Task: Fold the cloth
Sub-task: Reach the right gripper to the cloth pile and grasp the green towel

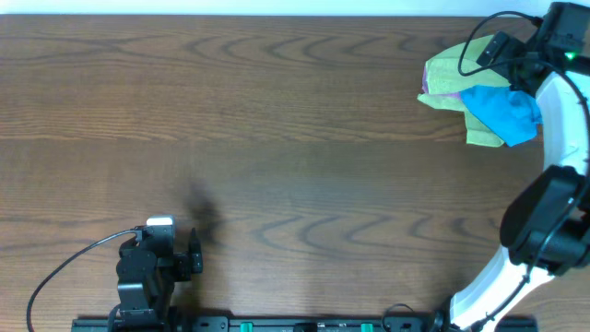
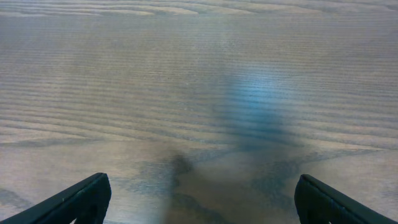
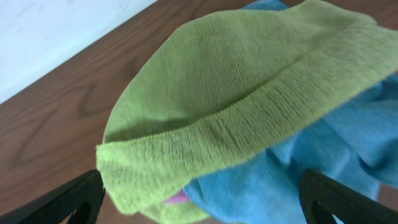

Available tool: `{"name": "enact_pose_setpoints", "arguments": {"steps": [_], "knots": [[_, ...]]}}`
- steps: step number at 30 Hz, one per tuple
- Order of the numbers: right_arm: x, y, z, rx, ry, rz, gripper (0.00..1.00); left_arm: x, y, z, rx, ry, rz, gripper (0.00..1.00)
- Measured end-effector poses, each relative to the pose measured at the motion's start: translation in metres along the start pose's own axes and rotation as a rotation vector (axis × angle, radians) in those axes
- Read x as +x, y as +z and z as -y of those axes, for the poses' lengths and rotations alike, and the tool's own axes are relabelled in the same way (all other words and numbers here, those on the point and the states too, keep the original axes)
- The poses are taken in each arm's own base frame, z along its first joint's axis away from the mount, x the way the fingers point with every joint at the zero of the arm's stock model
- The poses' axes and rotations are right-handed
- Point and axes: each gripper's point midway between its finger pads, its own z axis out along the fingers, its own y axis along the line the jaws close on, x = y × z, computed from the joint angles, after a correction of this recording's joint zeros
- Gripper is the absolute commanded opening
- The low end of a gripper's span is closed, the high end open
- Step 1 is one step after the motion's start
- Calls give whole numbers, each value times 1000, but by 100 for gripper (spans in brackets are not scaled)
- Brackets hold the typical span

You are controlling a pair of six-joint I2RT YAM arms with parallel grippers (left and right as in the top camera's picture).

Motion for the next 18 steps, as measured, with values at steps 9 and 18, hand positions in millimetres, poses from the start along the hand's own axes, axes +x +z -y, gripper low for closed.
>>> {"name": "enact_pose_setpoints", "arguments": {"steps": [9,18], "knots": [[-8,27,-1,-14,49,44,99,0,0,0,0,0,0,95],[1,56,5,-7,118,27,99,0,0,0,0,0,0,95]]}}
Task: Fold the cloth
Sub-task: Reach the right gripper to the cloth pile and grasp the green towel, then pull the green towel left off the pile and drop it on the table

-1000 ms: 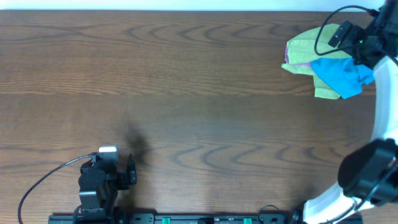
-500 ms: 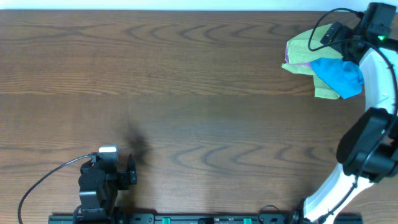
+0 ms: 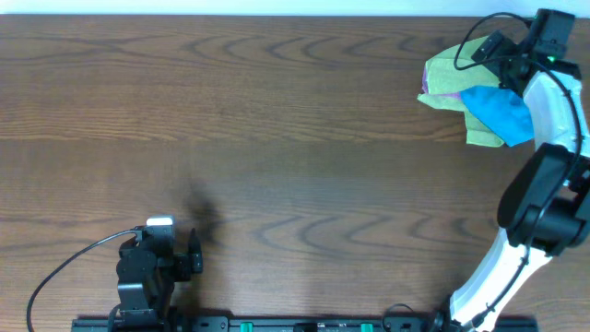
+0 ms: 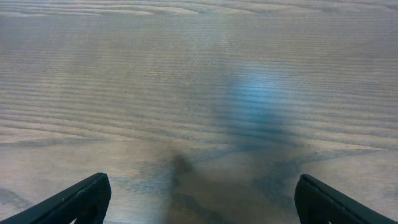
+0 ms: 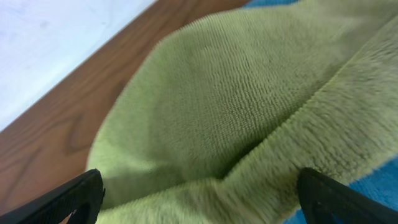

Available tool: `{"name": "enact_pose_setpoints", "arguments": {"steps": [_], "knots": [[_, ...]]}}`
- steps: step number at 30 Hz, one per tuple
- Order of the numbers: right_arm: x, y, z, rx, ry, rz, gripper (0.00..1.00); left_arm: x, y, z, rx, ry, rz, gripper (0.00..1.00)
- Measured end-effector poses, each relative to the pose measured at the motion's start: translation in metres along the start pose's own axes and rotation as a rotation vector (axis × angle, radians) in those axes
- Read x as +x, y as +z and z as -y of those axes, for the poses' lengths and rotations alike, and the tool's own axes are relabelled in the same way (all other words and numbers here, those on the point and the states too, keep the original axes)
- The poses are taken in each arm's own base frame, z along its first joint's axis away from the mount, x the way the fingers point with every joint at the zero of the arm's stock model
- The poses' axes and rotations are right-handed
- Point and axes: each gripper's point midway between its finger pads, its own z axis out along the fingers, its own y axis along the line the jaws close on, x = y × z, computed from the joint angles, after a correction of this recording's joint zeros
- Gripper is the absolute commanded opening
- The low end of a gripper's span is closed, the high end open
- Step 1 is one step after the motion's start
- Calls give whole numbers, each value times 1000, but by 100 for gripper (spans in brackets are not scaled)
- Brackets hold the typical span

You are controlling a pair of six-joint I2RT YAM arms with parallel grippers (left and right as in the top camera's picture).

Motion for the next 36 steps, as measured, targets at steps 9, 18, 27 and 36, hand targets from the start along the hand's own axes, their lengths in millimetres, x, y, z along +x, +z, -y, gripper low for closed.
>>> {"name": "enact_pose_setpoints", "arguments": {"steps": [9,18,27,36], "knots": [[3,17,4,5,20,6,55,0,0,0,0,0,0,95],[-1,22,5,7,-19,27,1,0,0,0,0,0,0,95],[-25,-32,-13,-17,-169,83,1,0,0,0,0,0,0,95],[-20,-138,-78,-104,-380,132,1,0,0,0,0,0,0,95]]}}
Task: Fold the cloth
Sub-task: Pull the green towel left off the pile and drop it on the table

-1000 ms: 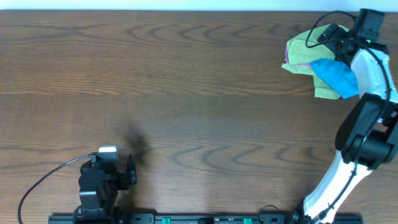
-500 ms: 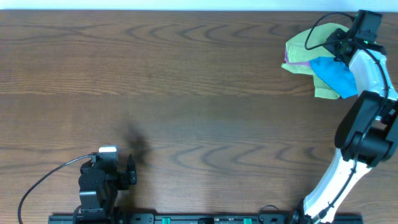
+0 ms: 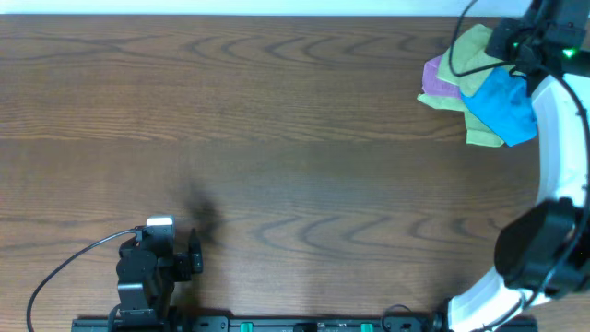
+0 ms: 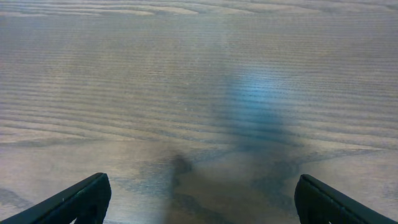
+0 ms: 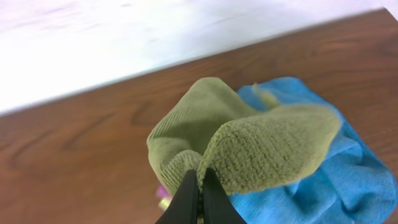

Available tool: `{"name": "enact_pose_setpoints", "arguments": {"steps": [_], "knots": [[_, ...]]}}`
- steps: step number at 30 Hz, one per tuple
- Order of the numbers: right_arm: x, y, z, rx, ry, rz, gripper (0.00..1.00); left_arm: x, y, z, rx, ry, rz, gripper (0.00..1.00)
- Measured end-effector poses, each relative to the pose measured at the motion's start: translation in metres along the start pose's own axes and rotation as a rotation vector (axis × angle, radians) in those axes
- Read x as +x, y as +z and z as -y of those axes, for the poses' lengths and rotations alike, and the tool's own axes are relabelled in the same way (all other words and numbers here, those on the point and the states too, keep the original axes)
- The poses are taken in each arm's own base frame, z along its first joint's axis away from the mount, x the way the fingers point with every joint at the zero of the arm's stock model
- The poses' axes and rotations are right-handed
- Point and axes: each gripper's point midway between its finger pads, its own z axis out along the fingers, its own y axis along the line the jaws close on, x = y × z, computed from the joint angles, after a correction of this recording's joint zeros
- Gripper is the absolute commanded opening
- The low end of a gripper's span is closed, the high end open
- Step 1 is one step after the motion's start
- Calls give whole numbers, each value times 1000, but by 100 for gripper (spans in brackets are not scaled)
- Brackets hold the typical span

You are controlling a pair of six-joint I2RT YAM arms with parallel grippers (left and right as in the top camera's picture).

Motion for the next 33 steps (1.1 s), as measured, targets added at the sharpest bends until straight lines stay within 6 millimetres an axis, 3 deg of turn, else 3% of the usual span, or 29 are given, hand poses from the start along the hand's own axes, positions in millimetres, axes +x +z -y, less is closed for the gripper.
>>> {"name": "enact_pose_setpoints", "arguments": {"steps": [6,11,23,28,33], "knots": [[18,-38,-57,-87,-120,-55,1,0,0,0,0,0,0,95],[45,-72,-129,-217,-250,-100,1,0,0,0,0,0,0,95],[158,-164,-292,-594,-579,-248,2,0,0,0,0,0,0,95],[198,-206,-339,-740,-684,-268,2,0,0,0,0,0,0,95],[215,-223,-353,-797,-722,-279,1,0,0,0,0,0,0,96]]}}
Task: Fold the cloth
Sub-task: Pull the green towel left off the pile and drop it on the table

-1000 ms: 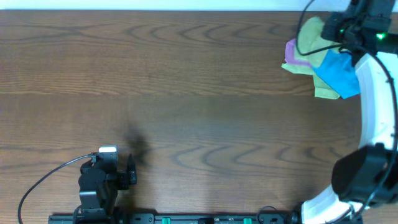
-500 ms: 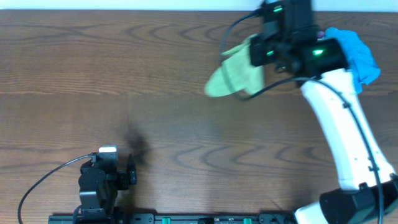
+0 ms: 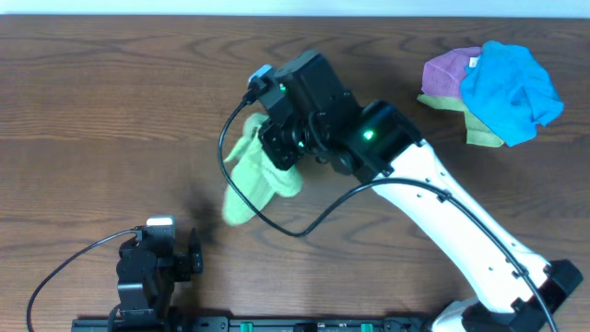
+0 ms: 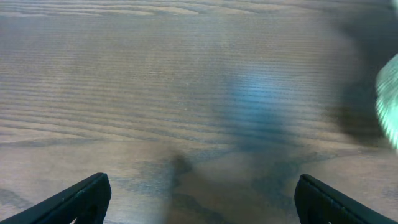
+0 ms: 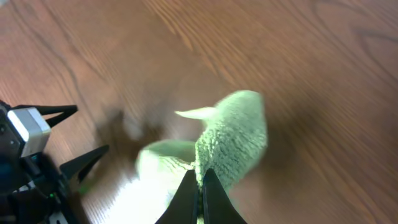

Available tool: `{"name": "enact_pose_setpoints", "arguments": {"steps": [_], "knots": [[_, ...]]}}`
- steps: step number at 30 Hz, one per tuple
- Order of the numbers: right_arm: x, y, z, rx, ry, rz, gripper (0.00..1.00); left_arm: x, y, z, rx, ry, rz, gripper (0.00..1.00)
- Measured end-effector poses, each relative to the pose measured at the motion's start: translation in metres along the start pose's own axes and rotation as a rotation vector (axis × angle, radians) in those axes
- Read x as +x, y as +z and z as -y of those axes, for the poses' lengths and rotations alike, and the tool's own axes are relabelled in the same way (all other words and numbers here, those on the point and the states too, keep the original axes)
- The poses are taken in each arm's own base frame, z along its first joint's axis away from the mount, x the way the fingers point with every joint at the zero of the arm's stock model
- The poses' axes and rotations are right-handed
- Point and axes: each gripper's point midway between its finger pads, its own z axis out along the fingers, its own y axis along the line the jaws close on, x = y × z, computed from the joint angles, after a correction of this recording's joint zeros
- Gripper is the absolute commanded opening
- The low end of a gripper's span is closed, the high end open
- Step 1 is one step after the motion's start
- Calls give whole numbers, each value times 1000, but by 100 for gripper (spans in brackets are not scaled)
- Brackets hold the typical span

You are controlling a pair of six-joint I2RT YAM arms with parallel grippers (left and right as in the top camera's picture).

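The green cloth (image 3: 251,180) hangs bunched over the middle-left of the table, its lower end near the wood. My right gripper (image 5: 200,183) is shut on a fold of the green cloth (image 5: 233,134), and in the overhead view the right gripper (image 3: 281,148) sits at the cloth's upper end. A blurred green edge of the cloth (image 4: 388,99) shows at the right border of the left wrist view. My left gripper (image 4: 199,199) rests at the front left with its fingers wide open over bare wood; from overhead the left gripper (image 3: 195,256) holds nothing.
A pile of cloths stays at the back right: a blue cloth (image 3: 509,83) on top, a purple cloth (image 3: 442,76) beside it, and a green-yellow edge (image 3: 484,138) under them. The left arm's base and cable occupy the front left.
My right gripper, shut on the green cloth at the back-right pile, now holds that cloth over the middle-left of the table. The blue and purple cloths remain in the pile. The left arm is unmoved.
My right gripper stood open at the back-right pile, over the green cloth's edge. Later it was shut on a fold of the green cloth, raised off the pile. Now it holds that cloth far to the left, near my parked left gripper.
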Motion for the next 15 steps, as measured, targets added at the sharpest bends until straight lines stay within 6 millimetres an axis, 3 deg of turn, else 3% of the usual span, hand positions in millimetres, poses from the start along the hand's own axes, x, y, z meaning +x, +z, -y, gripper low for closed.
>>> {"name": "enact_pose_setpoints", "arguments": {"steps": [3,5,7,8,9,12,15], "knots": [[1,6,8,10,13,-8,2,0,0,0,0,0,0,95],[4,18,25,39,37,-32,5,0,0,0,0,0,0,95],[10,36,53,102,69,-64,38,0,0,0,0,0,0,95],[14,46,71,147,84,-84,77,0,0,0,0,0,0,95],[20,56,94,201,107,-106,99,0,0,0,0,0,0,95],[43,76,165,358,204,-168,99,0,0,0,0,0,0,96],[62,69,223,467,323,-185,99,0,0,0,0,0,0,95]]}}
